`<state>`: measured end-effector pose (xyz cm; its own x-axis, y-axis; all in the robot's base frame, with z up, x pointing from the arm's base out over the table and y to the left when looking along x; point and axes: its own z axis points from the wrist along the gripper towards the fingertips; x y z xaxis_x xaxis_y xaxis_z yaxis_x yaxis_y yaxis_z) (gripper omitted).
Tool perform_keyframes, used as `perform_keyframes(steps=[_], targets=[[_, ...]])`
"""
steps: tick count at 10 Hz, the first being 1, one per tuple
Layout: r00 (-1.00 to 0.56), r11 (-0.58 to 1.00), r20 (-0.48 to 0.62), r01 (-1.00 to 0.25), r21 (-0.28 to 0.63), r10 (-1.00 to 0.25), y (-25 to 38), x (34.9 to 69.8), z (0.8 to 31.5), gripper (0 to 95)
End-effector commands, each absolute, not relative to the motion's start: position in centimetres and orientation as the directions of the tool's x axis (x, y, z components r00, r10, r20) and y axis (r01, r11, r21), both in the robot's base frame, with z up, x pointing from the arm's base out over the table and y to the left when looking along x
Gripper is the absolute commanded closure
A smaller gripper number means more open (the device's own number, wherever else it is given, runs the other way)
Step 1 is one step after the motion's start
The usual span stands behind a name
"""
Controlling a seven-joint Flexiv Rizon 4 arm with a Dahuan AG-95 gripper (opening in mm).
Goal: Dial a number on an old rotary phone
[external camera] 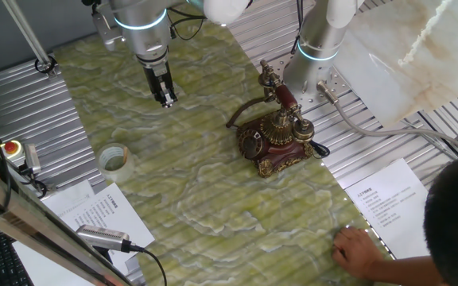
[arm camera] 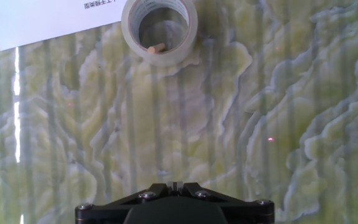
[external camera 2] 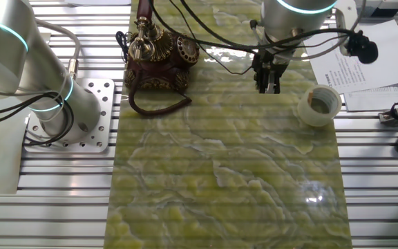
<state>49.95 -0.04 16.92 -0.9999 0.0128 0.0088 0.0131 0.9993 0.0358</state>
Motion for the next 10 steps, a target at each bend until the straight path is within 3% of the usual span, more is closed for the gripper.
perform_keyframes(steps=[1,6,10], targets=[[-1.0,0.999,0.015,-0.019,0.027,-0.019,-0.1,50.0,16.9,95.0],[-0.998,0.998,0.028,-0.056,0.0,-0.056,-0.2,50.9,16.4,95.0],[-0.997,0.998,0.054,-0.055,-0.023,-0.054,1.7,53.4,16.9,95.0]])
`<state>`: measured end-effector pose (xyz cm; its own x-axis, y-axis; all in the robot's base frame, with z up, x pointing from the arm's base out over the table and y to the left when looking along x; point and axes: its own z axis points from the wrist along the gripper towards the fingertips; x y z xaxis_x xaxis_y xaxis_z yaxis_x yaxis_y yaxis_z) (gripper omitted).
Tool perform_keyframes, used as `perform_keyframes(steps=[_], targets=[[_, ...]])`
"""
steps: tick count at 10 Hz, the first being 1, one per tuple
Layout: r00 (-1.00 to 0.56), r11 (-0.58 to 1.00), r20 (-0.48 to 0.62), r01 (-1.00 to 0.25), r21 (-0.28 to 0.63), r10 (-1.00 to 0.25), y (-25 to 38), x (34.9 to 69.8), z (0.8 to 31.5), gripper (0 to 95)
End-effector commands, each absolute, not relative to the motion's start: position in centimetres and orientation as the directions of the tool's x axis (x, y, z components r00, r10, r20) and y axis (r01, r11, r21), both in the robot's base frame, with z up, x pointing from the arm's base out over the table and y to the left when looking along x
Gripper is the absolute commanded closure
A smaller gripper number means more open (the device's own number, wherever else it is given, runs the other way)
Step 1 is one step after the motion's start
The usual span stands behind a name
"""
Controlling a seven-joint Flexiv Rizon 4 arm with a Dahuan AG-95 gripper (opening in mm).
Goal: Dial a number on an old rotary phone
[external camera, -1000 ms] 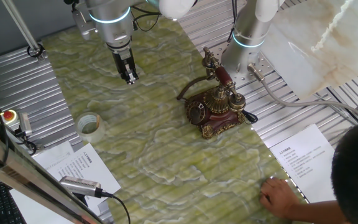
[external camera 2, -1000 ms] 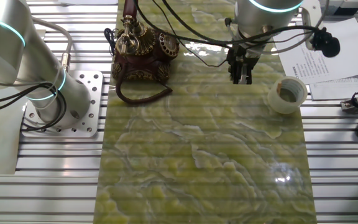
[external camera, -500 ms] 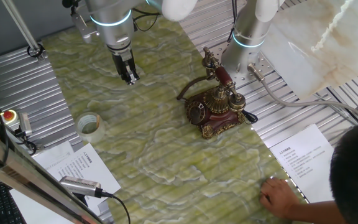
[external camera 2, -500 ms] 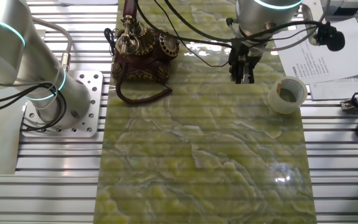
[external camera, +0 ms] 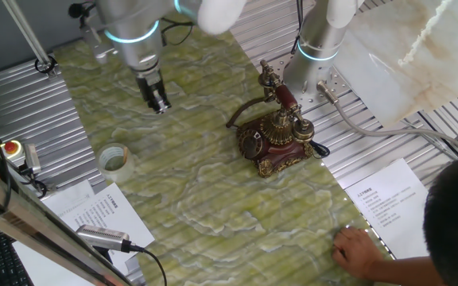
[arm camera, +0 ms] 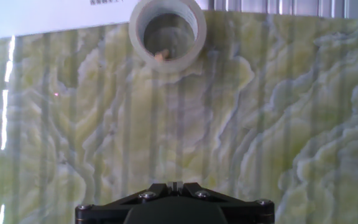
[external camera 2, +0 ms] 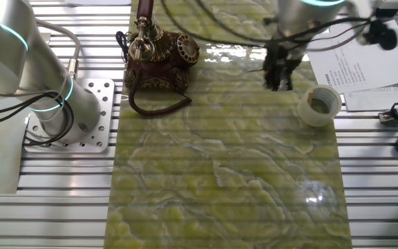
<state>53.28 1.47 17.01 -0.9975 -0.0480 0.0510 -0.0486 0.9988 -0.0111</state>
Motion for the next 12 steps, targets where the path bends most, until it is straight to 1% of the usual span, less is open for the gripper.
perform_keyframes(steps=[1,3,4,5,10,12], targets=[[-0.995,0.996,0.049,-0.085,-0.035,-0.083,2.3,53.7,16.7,95.0],[-0.991,0.992,0.054,-0.121,-0.045,-0.119,3.6,54.1,16.4,95.0],[-0.989,0.989,0.057,-0.139,-0.054,-0.136,4.0,54.3,16.3,76.0],[-0.985,0.984,0.058,-0.168,-0.063,-0.165,4.8,54.4,15.8,76.0],[-0.98,0.979,0.059,-0.192,-0.074,-0.188,5.6,54.8,15.0,76.0],[-0.978,0.975,0.025,-0.207,-0.082,-0.205,5.4,55.0,14.7,76.0]])
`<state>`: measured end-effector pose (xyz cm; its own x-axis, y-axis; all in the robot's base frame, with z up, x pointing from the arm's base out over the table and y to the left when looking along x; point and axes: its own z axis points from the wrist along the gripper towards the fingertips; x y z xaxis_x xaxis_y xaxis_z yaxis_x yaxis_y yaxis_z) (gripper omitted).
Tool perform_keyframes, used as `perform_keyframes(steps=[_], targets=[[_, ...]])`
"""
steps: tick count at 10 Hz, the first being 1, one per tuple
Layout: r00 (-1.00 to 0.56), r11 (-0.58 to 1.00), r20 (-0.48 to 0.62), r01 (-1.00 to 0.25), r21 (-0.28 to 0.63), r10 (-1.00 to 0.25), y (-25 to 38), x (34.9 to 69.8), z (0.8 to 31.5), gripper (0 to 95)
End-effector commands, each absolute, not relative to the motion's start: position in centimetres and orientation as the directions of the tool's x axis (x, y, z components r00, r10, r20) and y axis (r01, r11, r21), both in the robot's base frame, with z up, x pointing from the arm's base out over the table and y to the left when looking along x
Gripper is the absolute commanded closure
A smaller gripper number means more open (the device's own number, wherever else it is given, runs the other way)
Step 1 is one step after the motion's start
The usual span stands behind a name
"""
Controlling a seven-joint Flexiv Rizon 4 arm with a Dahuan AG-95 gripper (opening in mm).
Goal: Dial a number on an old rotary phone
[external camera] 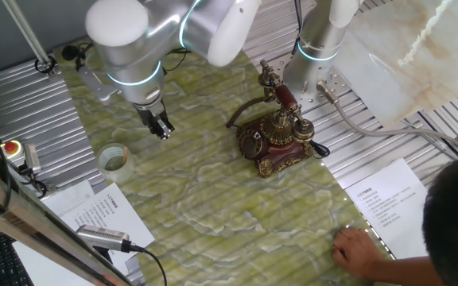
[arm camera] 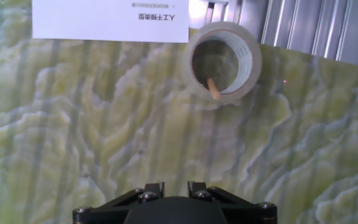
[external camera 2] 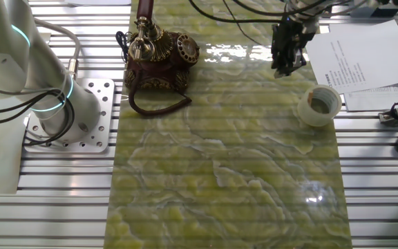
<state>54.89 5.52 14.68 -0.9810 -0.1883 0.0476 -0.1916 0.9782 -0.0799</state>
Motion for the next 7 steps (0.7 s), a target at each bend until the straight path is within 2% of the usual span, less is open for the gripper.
perform_keyframes(steps=[1,5,6,7], targets=[[-0.971,0.967,-0.011,-0.237,-0.093,-0.239,5.3,55.2,14.3,76.0],[-0.975,0.968,-0.025,-0.218,-0.122,-0.222,4.4,56.2,13.6,76.0],[-0.975,0.969,-0.031,-0.214,-0.123,-0.219,3.9,56.6,13.2,57.0],[-0.975,0.969,-0.041,-0.212,-0.125,-0.219,3.8,57.2,12.8,57.0]])
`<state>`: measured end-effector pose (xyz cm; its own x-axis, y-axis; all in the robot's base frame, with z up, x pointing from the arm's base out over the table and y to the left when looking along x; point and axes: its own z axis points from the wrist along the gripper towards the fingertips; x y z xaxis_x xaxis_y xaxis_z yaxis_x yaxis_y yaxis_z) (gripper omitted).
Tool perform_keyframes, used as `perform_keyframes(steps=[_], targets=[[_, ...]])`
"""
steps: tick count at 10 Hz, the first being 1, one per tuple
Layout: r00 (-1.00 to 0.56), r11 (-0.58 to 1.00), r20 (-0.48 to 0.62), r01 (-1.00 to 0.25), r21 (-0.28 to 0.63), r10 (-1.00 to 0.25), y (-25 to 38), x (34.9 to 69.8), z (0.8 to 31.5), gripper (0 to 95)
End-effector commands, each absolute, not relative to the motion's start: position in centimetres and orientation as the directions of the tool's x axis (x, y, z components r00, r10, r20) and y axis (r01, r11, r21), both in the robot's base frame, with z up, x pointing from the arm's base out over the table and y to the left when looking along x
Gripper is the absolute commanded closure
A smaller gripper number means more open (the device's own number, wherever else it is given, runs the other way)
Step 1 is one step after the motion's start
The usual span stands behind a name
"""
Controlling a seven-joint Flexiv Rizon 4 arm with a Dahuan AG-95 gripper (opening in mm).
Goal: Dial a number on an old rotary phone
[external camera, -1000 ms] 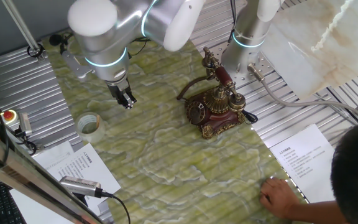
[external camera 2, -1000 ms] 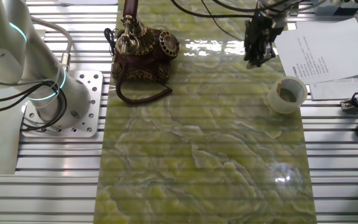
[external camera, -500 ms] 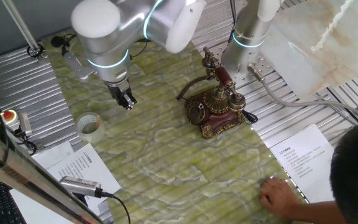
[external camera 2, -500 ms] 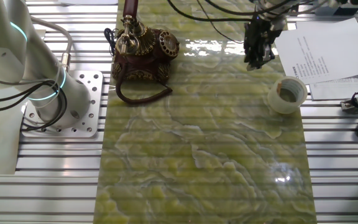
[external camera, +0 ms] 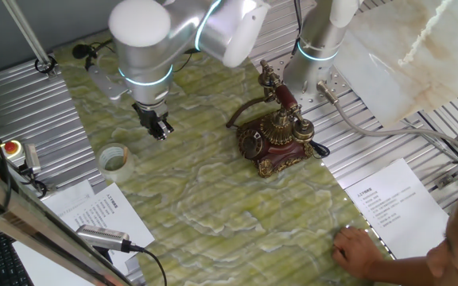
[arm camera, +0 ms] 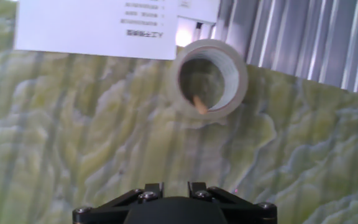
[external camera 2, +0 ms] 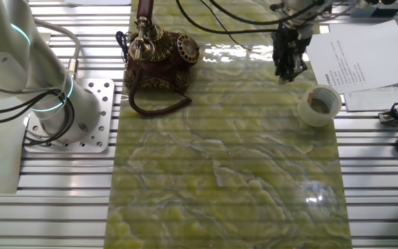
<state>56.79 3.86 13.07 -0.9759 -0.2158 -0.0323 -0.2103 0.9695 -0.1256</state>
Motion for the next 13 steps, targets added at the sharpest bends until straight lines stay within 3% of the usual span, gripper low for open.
perform_keyframes(steps=[1,7,8,13], targets=[[-0.973,0.967,-0.053,-0.218,-0.129,-0.226,3.9,57.5,12.8,57.0],[-0.971,0.967,-0.069,-0.217,-0.136,-0.228,3.4,59.0,13.0,57.0],[-0.97,0.965,-0.066,-0.225,-0.133,-0.235,3.4,59.1,12.9,76.0],[-0.971,0.966,-0.067,-0.218,-0.135,-0.229,2.9,59.8,12.3,76.0]])
